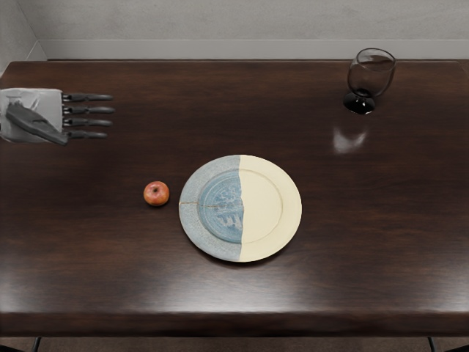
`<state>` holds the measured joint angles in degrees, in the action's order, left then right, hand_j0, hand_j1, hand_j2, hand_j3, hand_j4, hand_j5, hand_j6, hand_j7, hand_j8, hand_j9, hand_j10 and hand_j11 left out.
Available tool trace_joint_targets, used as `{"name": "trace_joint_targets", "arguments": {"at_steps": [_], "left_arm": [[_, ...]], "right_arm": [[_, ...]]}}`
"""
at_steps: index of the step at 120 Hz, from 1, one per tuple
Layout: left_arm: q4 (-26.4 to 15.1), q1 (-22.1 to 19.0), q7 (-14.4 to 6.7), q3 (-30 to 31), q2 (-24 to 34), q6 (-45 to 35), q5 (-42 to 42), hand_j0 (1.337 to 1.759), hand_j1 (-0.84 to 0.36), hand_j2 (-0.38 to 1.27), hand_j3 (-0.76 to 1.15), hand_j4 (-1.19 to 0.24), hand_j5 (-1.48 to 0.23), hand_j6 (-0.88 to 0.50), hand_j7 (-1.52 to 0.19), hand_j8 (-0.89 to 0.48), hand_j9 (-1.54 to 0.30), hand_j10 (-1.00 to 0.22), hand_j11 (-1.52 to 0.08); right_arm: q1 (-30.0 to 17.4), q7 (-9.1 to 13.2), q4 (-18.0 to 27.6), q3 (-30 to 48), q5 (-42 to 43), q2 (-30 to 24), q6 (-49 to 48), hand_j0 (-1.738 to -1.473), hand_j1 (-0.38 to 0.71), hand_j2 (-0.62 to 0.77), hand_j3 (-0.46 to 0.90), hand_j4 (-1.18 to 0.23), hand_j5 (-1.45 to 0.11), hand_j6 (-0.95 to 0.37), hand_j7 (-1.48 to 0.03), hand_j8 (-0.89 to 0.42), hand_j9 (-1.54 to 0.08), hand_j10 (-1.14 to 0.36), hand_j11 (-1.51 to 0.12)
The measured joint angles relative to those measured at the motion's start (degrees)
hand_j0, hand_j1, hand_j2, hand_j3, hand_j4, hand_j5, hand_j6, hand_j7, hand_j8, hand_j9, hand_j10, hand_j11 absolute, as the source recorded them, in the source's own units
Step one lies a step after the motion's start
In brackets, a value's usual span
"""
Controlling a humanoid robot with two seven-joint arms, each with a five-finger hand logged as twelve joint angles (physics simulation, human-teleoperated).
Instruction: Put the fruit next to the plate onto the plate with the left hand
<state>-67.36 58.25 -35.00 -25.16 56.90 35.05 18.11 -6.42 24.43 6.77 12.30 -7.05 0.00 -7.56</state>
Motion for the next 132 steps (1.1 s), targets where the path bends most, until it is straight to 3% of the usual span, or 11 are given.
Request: {"name": "trace_joint_targets", "arguments": {"at_steps": [21, 30, 40, 58, 73, 80, 97, 124, 132], "left_arm": [[-2.2, 0.4, 0.0, -0.3, 1.2, 0.0, -0.5, 1.658, 0.33, 0.00, 0.00, -0.01, -0.02, -0.01, -0.02, -0.01, -0.02, -0.02, -0.02], [-3.7, 0.8, 0.0, -1.5, 1.0, 0.0, -5.3, 1.658, 0.33, 0.00, 0.00, -0.02, -0.02, -0.01, -0.02, -0.02, -0.02, -0.02, -0.02], [-7.9, 0.7, 0.0, -4.7, 1.4, 0.0, -15.5, 1.658, 0.32, 0.00, 0.00, -0.02, -0.03, -0.02, -0.03, -0.02, -0.03, -0.02, -0.03], [-19.7, 0.0, 0.0, -7.9, 1.5, -3.8, -40.5, 1.658, 0.31, 0.01, 0.00, -0.03, -0.04, -0.03, -0.04, -0.03, -0.04, -0.03, -0.04], [-24.5, -0.4, 0.0, -8.4, 1.3, -9.6, -53.1, 1.658, 0.32, 0.01, 0.00, -0.03, -0.04, -0.03, -0.04, -0.03, -0.04, -0.03, -0.04], [-26.4, -3.0, 0.0, -8.3, -1.0, -14.1, -61.0, 1.658, 0.32, 0.01, 0.00, -0.03, -0.04, -0.03, -0.03, -0.03, -0.03, -0.03, -0.03], [-27.8, -4.0, 0.0, -7.8, -4.1, -20.4, -71.0, 1.658, 0.32, 0.01, 0.00, -0.03, -0.03, -0.03, -0.03, -0.03, -0.03, -0.03, -0.03], [-28.5, -9.2, 0.0, -7.4, -5.0, -22.0, -73.9, 1.658, 0.33, 0.01, 0.00, -0.02, -0.03, -0.03, -0.03, -0.03, -0.03, -0.02, -0.03], [-28.6, -11.7, 2.7, -7.6, -4.6, -22.1, -74.0, 1.658, 0.33, 0.01, 0.00, -0.03, -0.03, -0.03, -0.03, -0.03, -0.03, -0.02, -0.03]], "right_arm": [[0.3, 0.0, 0.0, -1.1, 0.0, 0.0, 0.0, -1.658, -0.35, 0.00, 0.00, 0.00, 0.00, 0.00, 0.00, 0.00, 0.00, 0.00, 0.00], [0.4, 0.0, 0.0, -1.3, 0.0, 0.0, 0.0, -1.658, -0.35, 0.00, 0.00, 0.00, 0.00, 0.00, 0.00, 0.00, 0.00, 0.00, 0.00], [0.4, 0.0, 0.0, -1.4, 0.1, 0.0, 0.0, -1.658, -0.35, 0.00, 0.00, 0.00, 0.00, 0.00, 0.00, 0.00, 0.00, 0.00, 0.00], [0.4, 0.0, 0.0, -1.4, 0.1, 0.0, 0.0, -1.658, -0.35, 0.00, 0.00, 0.00, 0.00, 0.00, 0.00, 0.00, 0.00, 0.00, 0.00], [0.4, 0.0, 0.0, -1.5, 0.1, 0.0, 0.0, -1.658, -0.35, 0.00, 0.00, 0.00, 0.00, 0.00, 0.00, 0.00, 0.00, 0.00, 0.00], [0.4, 0.0, 0.0, -1.5, 0.1, 0.0, 0.0, -1.658, -0.35, 0.00, 0.00, 0.00, 0.00, 0.00, 0.00, 0.00, 0.00, 0.00, 0.00], [0.5, 0.0, 0.0, -1.5, 0.1, 0.0, 0.0, -1.658, -0.35, 0.00, 0.00, 0.00, 0.00, 0.00, 0.00, 0.00, 0.00, 0.00, 0.00], [0.8, 0.0, 0.0, -1.5, 0.1, 0.0, 0.0, -1.658, -0.35, 0.00, 0.00, 0.00, 0.00, 0.00, 0.00, 0.00, 0.00, 0.00, 0.00], [0.8, 0.0, 0.0, -1.5, 0.1, 0.0, 0.0, -1.658, -0.35, 0.00, 0.00, 0.00, 0.00, 0.00, 0.00, 0.00, 0.00, 0.00, 0.00]]}}
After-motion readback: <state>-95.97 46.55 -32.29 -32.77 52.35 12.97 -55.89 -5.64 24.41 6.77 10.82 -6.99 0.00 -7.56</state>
